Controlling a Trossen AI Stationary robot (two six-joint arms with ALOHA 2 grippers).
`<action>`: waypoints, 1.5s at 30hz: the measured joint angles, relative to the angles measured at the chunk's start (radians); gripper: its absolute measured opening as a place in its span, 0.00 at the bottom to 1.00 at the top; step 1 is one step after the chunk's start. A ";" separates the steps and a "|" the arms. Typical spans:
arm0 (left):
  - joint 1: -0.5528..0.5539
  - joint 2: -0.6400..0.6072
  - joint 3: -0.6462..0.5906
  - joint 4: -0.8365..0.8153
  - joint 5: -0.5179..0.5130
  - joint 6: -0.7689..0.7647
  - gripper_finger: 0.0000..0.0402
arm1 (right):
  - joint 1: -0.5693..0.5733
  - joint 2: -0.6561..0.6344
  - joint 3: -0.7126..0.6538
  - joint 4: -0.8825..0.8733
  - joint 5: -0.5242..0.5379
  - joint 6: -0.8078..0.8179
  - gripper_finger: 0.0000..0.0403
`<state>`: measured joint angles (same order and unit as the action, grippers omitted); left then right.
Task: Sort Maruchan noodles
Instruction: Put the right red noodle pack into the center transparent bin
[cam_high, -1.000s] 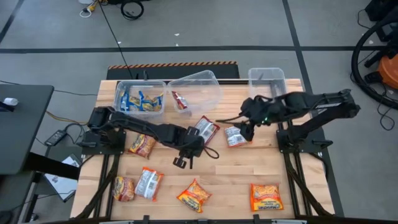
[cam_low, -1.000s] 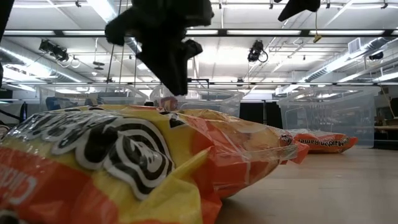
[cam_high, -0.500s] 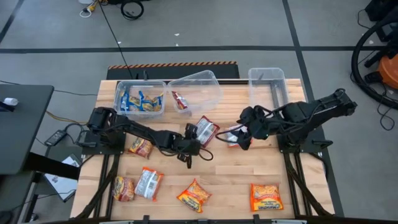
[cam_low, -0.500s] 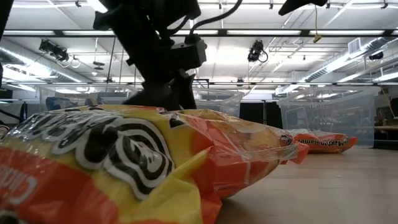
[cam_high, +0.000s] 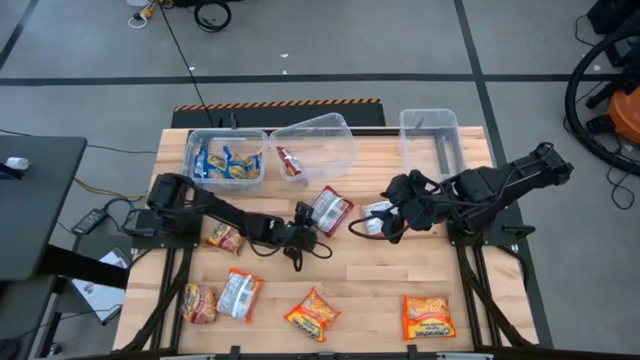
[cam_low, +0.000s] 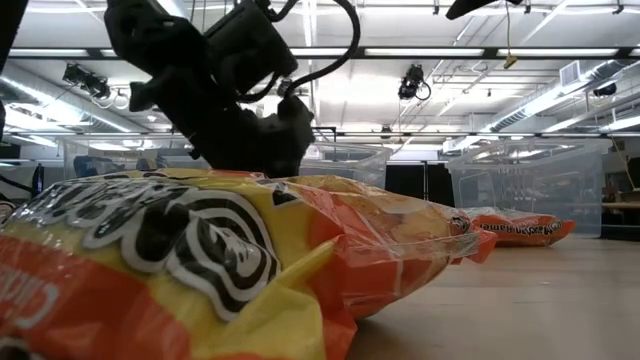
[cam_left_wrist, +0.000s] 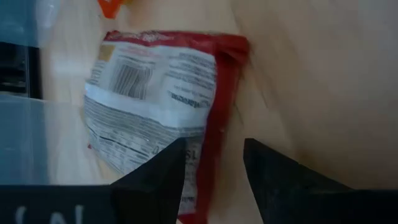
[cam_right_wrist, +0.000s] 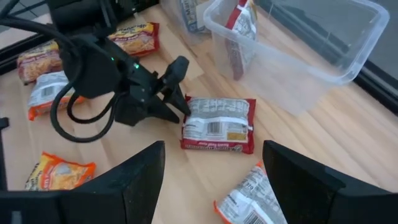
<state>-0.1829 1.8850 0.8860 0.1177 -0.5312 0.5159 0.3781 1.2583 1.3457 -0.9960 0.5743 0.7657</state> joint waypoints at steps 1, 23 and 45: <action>0.000 0.013 0.001 0.009 -0.002 0.000 0.43 | -0.001 0.000 0.000 0.001 0.002 -0.007 0.68; -0.027 -0.025 0.129 -0.141 0.007 -0.068 0.01 | -0.006 -0.008 0.000 0.009 -0.071 -0.055 0.68; 0.364 -0.397 0.659 -0.744 0.284 0.566 0.00 | -0.108 -0.011 0.001 0.061 -0.071 -0.148 0.68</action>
<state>0.1813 1.4881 1.5450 -0.6262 -0.2470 1.0817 0.2697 1.2469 1.3468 -0.9350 0.5037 0.6180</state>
